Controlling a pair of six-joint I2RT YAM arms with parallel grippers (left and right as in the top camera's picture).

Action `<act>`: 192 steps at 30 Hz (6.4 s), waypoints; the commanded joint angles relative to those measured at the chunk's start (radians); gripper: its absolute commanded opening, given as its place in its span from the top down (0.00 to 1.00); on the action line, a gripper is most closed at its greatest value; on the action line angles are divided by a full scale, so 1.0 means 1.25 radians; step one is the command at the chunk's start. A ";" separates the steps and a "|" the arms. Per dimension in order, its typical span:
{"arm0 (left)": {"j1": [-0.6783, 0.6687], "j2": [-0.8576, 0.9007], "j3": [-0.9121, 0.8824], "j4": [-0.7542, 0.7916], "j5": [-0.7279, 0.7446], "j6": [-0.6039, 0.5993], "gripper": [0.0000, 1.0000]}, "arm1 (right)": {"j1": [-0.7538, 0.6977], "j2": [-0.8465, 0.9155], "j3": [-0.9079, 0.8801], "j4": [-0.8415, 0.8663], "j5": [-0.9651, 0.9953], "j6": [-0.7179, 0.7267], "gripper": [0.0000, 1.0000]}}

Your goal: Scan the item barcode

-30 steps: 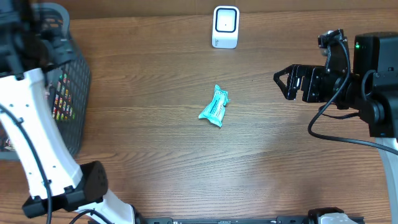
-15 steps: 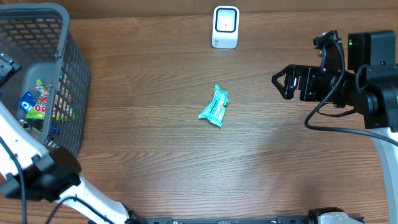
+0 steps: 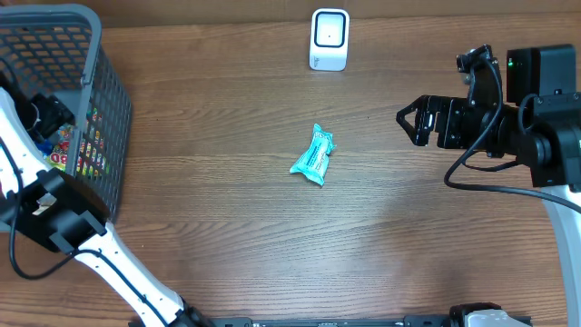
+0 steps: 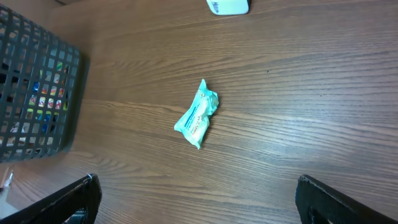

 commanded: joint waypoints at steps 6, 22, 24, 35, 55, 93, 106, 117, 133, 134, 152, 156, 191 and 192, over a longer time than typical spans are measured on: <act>-0.017 0.085 0.000 0.013 0.061 0.064 0.11 | 0.004 -0.004 0.016 0.006 0.005 -0.004 0.00; -0.055 0.114 -0.016 -0.008 0.042 0.057 0.96 | 0.004 -0.004 0.016 -0.005 0.005 -0.004 0.00; -0.056 0.114 -0.009 -0.014 0.065 0.057 0.96 | 0.004 -0.004 0.016 -0.003 0.005 -0.004 0.00; -0.059 0.069 0.151 -0.082 0.063 0.024 0.96 | 0.004 -0.004 0.016 -0.005 0.005 -0.004 0.00; -0.132 0.061 0.034 0.202 0.050 0.224 0.26 | 0.004 -0.004 0.016 -0.001 0.005 -0.004 0.00; -0.142 -0.011 0.493 -0.151 0.016 0.116 0.96 | 0.004 -0.004 0.016 -0.004 0.004 -0.003 0.00; -0.153 -0.326 0.482 -0.151 0.174 0.114 0.96 | 0.004 -0.004 0.016 -0.002 0.001 -0.003 0.01; -0.424 -0.440 0.221 -0.151 0.236 0.113 0.96 | 0.004 -0.004 0.016 0.025 0.002 -0.001 0.01; -0.753 -0.287 -0.364 0.097 0.079 -0.028 0.96 | 0.004 -0.004 0.016 0.024 0.013 -0.004 0.00; -0.760 -0.271 -0.387 0.118 0.083 -0.040 0.96 | 0.004 -0.004 0.016 0.024 0.013 -0.004 0.00; -0.768 -0.228 -0.426 0.109 0.172 0.056 0.67 | 0.004 -0.004 0.016 0.022 0.032 -0.004 0.00; -0.760 -0.229 -0.287 0.024 0.166 0.068 0.68 | 0.004 -0.004 0.016 0.021 0.032 -0.004 0.00; -0.141 -0.817 -0.261 -0.108 -0.117 -0.008 0.59 | 0.004 -0.004 0.016 0.012 0.031 -0.003 0.00; -0.117 -0.809 -0.269 -0.090 -0.109 -0.002 0.59 | 0.004 -0.004 0.016 0.012 0.031 -0.003 0.00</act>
